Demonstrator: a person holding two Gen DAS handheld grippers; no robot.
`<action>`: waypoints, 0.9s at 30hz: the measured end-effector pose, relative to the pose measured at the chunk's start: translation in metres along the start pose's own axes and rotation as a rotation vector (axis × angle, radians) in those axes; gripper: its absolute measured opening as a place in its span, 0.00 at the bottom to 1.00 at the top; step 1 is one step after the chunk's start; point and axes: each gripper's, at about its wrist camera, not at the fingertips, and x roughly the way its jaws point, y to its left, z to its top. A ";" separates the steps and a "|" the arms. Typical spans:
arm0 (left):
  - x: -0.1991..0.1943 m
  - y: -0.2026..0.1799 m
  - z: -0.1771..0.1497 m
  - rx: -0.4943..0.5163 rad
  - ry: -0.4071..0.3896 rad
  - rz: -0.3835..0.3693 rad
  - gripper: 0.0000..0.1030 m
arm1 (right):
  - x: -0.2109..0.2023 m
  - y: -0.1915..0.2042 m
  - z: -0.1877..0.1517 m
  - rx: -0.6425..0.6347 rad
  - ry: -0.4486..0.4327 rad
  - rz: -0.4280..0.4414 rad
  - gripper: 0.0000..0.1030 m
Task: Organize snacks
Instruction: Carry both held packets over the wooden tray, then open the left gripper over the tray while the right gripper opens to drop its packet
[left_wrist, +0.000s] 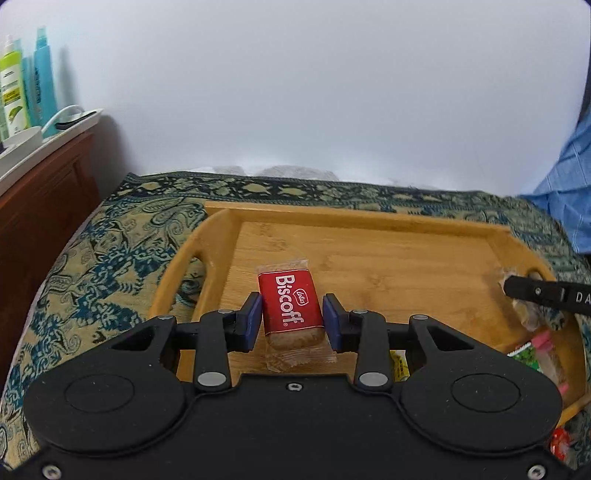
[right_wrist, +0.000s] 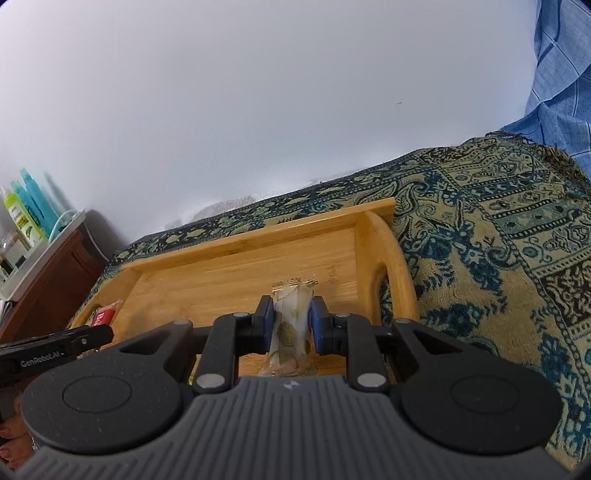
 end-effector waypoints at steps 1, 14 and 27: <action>0.001 0.000 -0.001 -0.002 0.004 -0.004 0.33 | 0.001 0.001 0.000 -0.001 0.003 0.002 0.24; 0.018 -0.010 -0.011 0.043 0.043 0.012 0.33 | 0.012 0.010 -0.005 -0.058 0.028 -0.016 0.24; 0.019 -0.009 -0.011 0.032 0.044 0.008 0.33 | 0.011 0.012 -0.006 -0.077 0.024 -0.026 0.24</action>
